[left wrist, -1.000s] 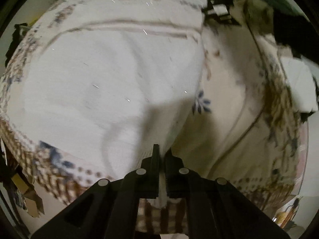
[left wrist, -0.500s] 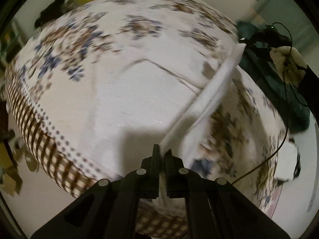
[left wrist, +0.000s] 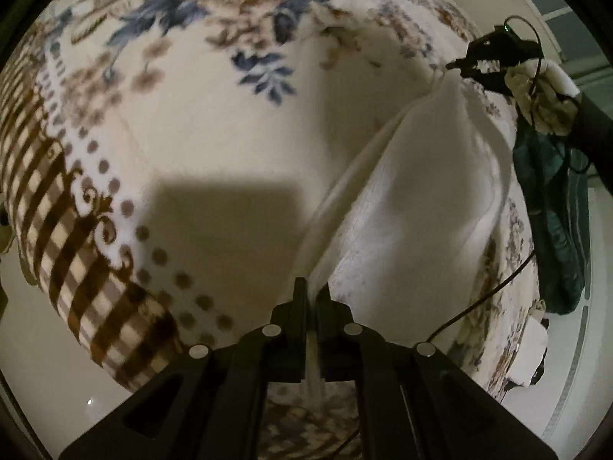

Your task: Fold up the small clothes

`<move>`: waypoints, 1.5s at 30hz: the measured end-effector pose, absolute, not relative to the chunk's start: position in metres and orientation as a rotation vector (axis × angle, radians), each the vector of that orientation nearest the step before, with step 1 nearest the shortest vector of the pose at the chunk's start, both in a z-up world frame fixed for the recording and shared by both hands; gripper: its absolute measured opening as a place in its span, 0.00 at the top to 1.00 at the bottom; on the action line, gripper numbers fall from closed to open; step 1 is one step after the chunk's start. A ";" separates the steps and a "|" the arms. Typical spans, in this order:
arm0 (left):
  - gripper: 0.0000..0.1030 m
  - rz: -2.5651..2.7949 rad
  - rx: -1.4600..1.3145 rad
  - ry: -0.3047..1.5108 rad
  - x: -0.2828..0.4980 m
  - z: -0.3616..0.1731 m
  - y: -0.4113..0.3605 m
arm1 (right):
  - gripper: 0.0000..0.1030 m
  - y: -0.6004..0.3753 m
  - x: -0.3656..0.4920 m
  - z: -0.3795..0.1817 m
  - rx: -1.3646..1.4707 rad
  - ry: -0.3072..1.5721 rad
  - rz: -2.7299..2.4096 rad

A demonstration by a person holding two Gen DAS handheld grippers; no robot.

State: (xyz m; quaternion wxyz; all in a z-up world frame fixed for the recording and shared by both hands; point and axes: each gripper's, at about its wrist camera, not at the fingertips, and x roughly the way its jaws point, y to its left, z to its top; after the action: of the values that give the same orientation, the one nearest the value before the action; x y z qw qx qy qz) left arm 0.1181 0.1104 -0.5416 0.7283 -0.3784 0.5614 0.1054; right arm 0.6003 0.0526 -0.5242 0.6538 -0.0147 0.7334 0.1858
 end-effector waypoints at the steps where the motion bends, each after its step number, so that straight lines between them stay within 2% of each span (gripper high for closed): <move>1: 0.97 0.230 -0.838 1.254 0.118 -0.549 0.113 | 0.92 0.052 0.600 -0.530 -0.029 1.682 0.407; 2: 0.96 0.218 -0.855 1.271 0.118 -0.556 0.115 | 0.89 0.052 0.601 -0.534 -0.010 1.701 0.402; 4: 0.93 0.185 -0.893 1.325 0.120 -0.565 0.120 | 0.75 0.044 0.602 -0.533 0.067 1.725 0.413; 5: 0.92 0.165 -0.913 1.339 0.119 -0.566 0.123 | 0.62 0.032 0.603 -0.528 0.141 1.733 0.434; 6: 0.79 0.158 -0.920 1.347 0.119 -0.563 0.126 | 0.45 0.023 0.603 -0.522 0.190 1.729 0.442; 7: 0.59 0.159 -0.919 1.358 0.120 -0.559 0.129 | 0.38 0.009 0.601 -0.511 0.237 1.713 0.440; 9: 0.37 0.140 -0.939 1.337 0.122 -0.546 0.136 | 0.30 -0.016 0.596 -0.492 0.285 1.678 0.466; 12: 0.35 0.135 -0.949 1.295 0.142 -0.526 0.152 | 0.19 -0.059 0.582 -0.468 0.299 1.634 0.473; 16: 0.35 0.085 -0.875 1.238 0.208 -0.513 0.161 | 0.19 -0.131 0.565 -0.457 0.306 1.572 0.409; 21: 0.35 0.000 -0.765 1.172 0.339 -0.516 0.153 | 0.19 -0.206 0.568 -0.487 0.460 1.548 0.315; 26: 0.35 -0.103 -0.741 1.183 0.463 -0.541 0.134 | 0.19 -0.221 0.589 -0.507 0.586 1.494 0.345; 29: 0.36 -0.122 -0.710 1.189 0.507 -0.555 0.123 | 0.22 -0.213 0.599 -0.524 0.601 1.513 0.335; 30: 0.41 -0.124 -0.688 1.190 0.513 -0.558 0.121 | 0.39 -0.209 0.599 -0.527 0.604 1.521 0.336; 31: 0.85 -0.138 -0.661 1.180 0.520 -0.560 0.117 | 0.51 -0.206 0.597 -0.530 0.591 1.522 0.336; 32: 0.93 -0.147 -0.633 1.183 0.525 -0.563 0.113 | 0.69 -0.203 0.594 -0.533 0.538 1.527 0.310; 33: 0.94 -0.152 -0.608 1.198 0.530 -0.567 0.109 | 0.69 -0.201 0.592 -0.535 0.496 1.530 0.279; 36: 0.93 -0.169 -0.557 1.205 0.536 -0.567 0.105 | 0.67 -0.214 0.580 -0.536 0.512 1.525 0.245; 37: 0.90 -0.168 -0.548 1.213 0.536 -0.564 0.105 | 0.65 -0.220 0.571 -0.531 0.562 1.527 0.265; 38: 0.90 -0.177 -0.547 1.224 0.533 -0.561 0.105 | 0.59 -0.226 0.562 -0.525 0.591 1.530 0.285; 39: 0.84 -0.192 -0.554 1.236 0.526 -0.555 0.107 | 0.51 -0.230 0.551 -0.518 0.601 1.533 0.296; 40: 0.69 -0.198 -0.559 1.243 0.514 -0.547 0.109 | 0.49 -0.235 0.538 -0.511 0.603 1.537 0.307; 41: 0.61 -0.213 -0.569 1.233 0.499 -0.537 0.112 | 0.47 -0.239 0.518 -0.502 0.595 1.551 0.317; 42: 0.47 -0.225 -0.579 1.218 0.486 -0.529 0.113 | 0.47 -0.242 0.498 -0.497 0.586 1.572 0.322; 43: 0.41 -0.227 -0.588 1.204 0.469 -0.519 0.115 | 0.47 -0.245 0.479 -0.494 0.587 1.594 0.323; 45: 0.41 -0.226 -0.614 1.192 0.427 -0.501 0.122 | 0.47 -0.253 0.426 -0.493 0.591 1.666 0.330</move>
State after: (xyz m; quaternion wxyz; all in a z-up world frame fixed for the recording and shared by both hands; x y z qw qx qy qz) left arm 0.4270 0.1222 -0.5006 0.7777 -0.2838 0.5512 -0.1043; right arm 0.4262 -0.2526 -0.4929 0.6224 0.2573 0.7251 0.1438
